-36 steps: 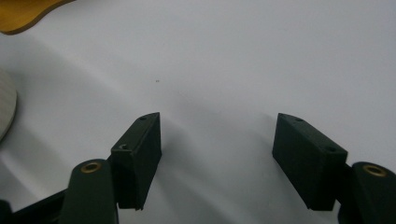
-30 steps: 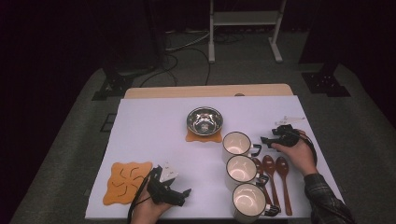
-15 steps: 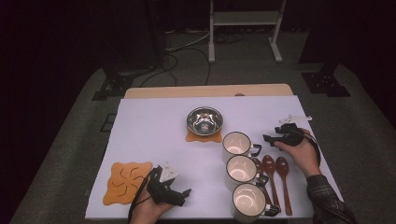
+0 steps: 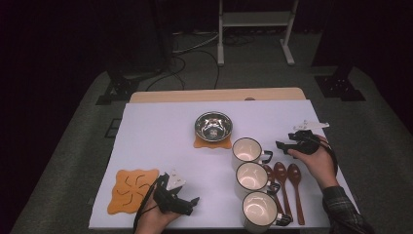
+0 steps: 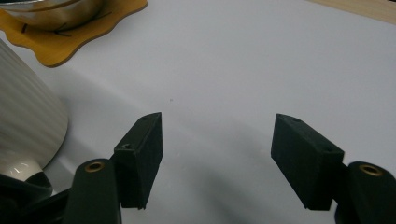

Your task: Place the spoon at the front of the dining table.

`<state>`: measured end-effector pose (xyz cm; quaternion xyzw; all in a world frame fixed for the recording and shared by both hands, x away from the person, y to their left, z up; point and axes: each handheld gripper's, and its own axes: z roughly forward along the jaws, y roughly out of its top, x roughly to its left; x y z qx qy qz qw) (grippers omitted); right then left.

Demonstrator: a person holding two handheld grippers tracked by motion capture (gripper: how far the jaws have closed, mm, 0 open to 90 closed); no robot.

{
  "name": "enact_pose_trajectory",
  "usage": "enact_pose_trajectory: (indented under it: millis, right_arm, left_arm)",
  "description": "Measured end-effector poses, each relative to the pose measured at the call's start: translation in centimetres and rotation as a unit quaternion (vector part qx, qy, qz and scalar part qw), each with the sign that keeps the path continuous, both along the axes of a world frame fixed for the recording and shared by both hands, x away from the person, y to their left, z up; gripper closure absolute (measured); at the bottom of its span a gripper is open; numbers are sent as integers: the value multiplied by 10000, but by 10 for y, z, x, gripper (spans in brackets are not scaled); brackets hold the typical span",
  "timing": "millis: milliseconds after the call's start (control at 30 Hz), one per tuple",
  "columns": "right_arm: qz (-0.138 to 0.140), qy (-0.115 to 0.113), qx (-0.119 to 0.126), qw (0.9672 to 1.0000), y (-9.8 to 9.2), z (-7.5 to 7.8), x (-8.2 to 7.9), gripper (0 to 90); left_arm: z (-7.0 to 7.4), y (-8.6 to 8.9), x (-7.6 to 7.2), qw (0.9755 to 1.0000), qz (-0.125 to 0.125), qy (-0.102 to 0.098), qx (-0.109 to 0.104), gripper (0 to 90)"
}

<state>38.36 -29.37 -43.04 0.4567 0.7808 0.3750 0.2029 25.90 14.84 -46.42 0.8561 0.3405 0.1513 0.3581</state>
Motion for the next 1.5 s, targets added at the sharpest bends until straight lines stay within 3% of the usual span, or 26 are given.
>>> enact_pose_trajectory:
  millis: [433, 1500]
  right_arm:
    - [-76, -17, 142, 9999, -7, 4, -16, 325]
    - [-128, 68, 137, 9998, -17, 1, -58, 323]
  left_arm:
    - [0, 0, 0, 10000, -7, 5, 1, 7]
    - [0, 0, 0, 10000, -1, -6, -8, 7]
